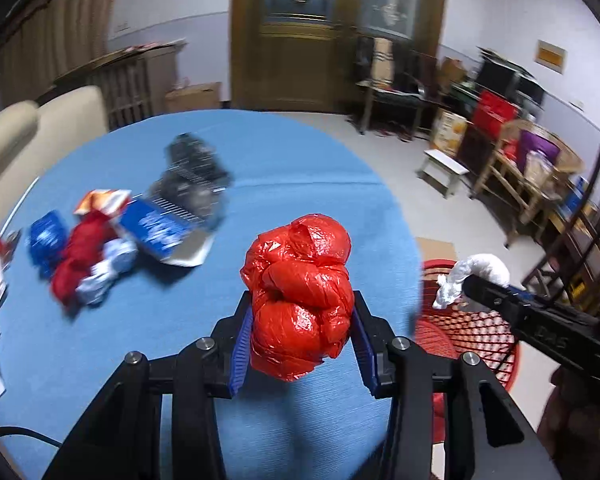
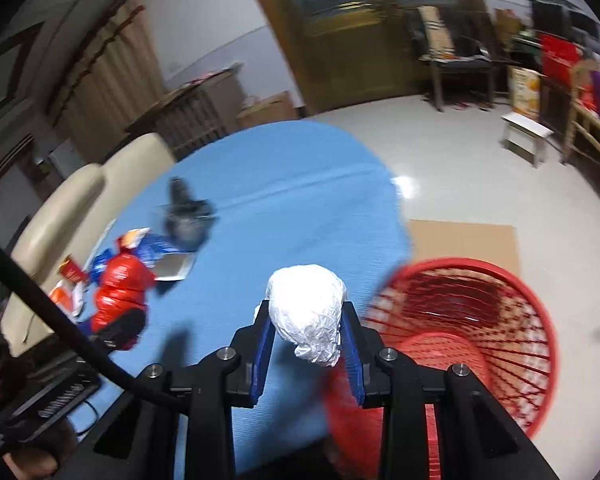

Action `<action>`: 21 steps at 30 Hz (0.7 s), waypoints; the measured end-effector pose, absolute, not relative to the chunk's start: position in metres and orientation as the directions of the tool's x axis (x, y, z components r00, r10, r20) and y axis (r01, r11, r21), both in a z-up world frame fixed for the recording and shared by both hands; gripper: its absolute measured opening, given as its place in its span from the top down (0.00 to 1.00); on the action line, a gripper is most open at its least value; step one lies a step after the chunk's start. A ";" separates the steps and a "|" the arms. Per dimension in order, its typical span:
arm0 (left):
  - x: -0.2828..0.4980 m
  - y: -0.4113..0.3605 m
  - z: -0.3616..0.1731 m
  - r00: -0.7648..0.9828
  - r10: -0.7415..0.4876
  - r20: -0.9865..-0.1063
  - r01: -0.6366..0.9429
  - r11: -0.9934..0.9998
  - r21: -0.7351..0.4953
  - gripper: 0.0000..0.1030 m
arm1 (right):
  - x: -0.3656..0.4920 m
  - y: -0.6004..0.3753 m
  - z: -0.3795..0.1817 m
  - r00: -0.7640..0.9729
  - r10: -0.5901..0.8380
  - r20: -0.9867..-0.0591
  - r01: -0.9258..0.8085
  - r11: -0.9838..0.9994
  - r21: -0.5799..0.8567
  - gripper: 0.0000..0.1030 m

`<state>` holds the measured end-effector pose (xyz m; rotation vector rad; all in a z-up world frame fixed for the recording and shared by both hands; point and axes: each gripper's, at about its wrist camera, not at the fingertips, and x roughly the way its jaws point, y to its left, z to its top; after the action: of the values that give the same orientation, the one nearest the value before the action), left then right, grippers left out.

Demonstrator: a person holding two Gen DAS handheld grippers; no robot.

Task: Collect trash
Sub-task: 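Carry both items to the red wastebasket and release them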

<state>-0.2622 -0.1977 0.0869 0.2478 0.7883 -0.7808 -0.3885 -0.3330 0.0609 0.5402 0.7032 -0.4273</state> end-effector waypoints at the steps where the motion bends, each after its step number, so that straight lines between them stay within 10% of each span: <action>1: -0.265 -0.204 0.088 0.439 -0.543 -0.715 0.723 0.687 -0.078 0.55 | -0.396 -0.343 0.055 0.671 -0.202 -0.713 0.565 0.762 0.316 0.67; 13: -0.298 -0.264 0.087 0.368 -0.586 -0.722 0.814 0.579 -0.054 0.55 | -0.433 -0.396 0.002 0.515 -0.227 -0.827 0.732 0.618 0.286 0.64; 16: -0.302 -0.275 0.084 0.352 -0.585 -0.731 0.826 0.561 -0.051 0.55 | -0.439 -0.402 -0.004 0.505 -0.205 -0.838 0.739 0.604 0.298 0.32; 21: -0.309 -0.289 0.079 0.331 -0.583 -0.742 0.841 0.539 -0.049 0.55 | -0.455 -0.412 0.010 0.537 -0.259 -0.803 0.756 0.569 0.322 0.31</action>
<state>-0.3087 -0.2886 0.0791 0.3768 0.7896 -0.9594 -0.4545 -0.4119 0.0098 0.7303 0.7794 -0.6722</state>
